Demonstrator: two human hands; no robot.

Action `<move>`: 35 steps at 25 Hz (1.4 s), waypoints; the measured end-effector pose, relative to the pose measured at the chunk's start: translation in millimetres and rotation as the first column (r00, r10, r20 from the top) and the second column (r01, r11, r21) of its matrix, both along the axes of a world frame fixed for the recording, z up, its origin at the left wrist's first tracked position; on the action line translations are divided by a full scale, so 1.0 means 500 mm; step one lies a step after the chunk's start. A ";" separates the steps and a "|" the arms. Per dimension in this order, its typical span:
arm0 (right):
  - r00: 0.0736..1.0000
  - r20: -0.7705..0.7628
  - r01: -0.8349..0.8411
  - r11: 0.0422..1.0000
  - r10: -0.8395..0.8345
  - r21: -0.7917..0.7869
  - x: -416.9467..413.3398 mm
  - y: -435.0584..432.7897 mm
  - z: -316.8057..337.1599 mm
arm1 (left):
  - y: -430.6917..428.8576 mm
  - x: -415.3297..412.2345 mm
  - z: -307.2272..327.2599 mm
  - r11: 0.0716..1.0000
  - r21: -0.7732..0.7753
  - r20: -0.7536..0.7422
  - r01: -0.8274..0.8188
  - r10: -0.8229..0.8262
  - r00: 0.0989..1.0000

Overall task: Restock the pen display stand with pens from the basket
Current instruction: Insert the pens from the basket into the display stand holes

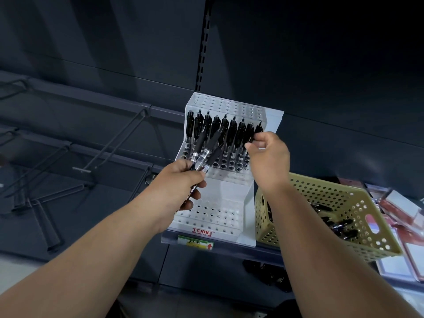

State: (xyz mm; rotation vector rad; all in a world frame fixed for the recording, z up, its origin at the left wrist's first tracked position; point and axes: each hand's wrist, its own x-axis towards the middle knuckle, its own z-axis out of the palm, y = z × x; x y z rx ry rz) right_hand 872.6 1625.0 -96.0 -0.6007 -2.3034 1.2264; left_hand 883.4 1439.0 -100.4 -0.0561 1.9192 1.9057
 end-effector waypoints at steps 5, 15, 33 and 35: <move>0.998 -0.062 -0.051 0.925 0.029 -0.377 0.095 -0.052 0.012 | 0.002 0.034 0.014 0.991 0.129 0.074 0.020 -0.030 0.997; 0.984 -0.171 -0.168 0.515 0.042 -0.840 0.181 -0.059 0.024 | 0.011 0.094 0.035 0.993 0.113 0.095 0.025 -0.036 0.995; 0.964 -0.180 -0.149 0.960 0.195 0.238 0.213 -0.086 -0.002 | 0.005 0.074 0.029 0.992 0.039 -0.061 -0.123 0.125 0.990; 0.933 -0.107 -0.294 0.897 0.345 0.329 0.198 -0.099 -0.015 | 0.007 0.074 0.030 0.993 0.038 -0.067 -0.113 0.115 0.991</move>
